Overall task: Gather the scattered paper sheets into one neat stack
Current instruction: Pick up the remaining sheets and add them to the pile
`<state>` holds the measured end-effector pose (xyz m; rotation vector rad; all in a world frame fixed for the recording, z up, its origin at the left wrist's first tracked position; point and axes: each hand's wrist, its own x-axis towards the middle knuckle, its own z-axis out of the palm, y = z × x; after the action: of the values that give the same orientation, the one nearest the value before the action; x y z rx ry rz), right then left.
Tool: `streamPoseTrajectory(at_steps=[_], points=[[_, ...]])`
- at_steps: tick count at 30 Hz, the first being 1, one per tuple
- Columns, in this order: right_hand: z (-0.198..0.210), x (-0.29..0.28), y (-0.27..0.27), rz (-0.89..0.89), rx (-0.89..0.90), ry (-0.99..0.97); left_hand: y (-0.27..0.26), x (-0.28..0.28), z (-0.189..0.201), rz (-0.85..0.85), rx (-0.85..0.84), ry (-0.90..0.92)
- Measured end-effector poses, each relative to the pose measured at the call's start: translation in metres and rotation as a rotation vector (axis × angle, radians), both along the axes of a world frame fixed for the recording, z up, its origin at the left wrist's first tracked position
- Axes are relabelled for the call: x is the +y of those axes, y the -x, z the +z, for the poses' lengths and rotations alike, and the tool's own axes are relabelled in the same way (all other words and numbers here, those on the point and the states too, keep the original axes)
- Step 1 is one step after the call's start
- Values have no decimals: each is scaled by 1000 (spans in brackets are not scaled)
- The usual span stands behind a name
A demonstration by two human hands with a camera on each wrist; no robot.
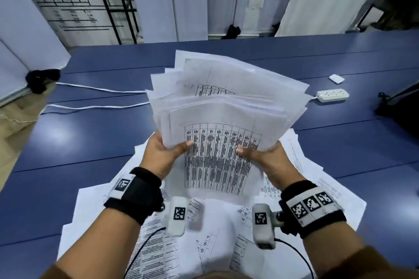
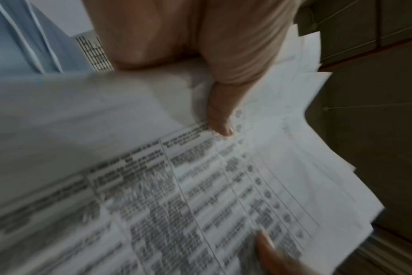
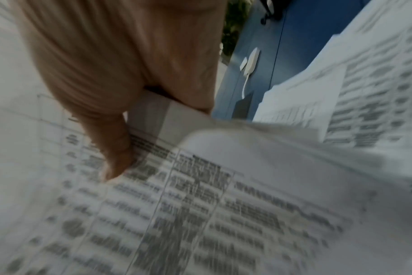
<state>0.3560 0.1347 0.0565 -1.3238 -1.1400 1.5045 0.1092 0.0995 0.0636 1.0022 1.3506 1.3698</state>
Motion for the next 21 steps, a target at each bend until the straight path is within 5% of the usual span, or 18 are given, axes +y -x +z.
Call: streamPoseTrajectory(at_steps=[5,9,16,21], points=[[38,1,17,-71,-4,-176,-1,7,26,131,9,-104],[58,3,18,-85,29,-278,9,11,42,68,-5,-192],[19,-6,4,5,-32,-128,18,-3,3,-45,-65,-85],[18,-1,16,-71,-10,-173,4,2,23,-78,-31,-116]])
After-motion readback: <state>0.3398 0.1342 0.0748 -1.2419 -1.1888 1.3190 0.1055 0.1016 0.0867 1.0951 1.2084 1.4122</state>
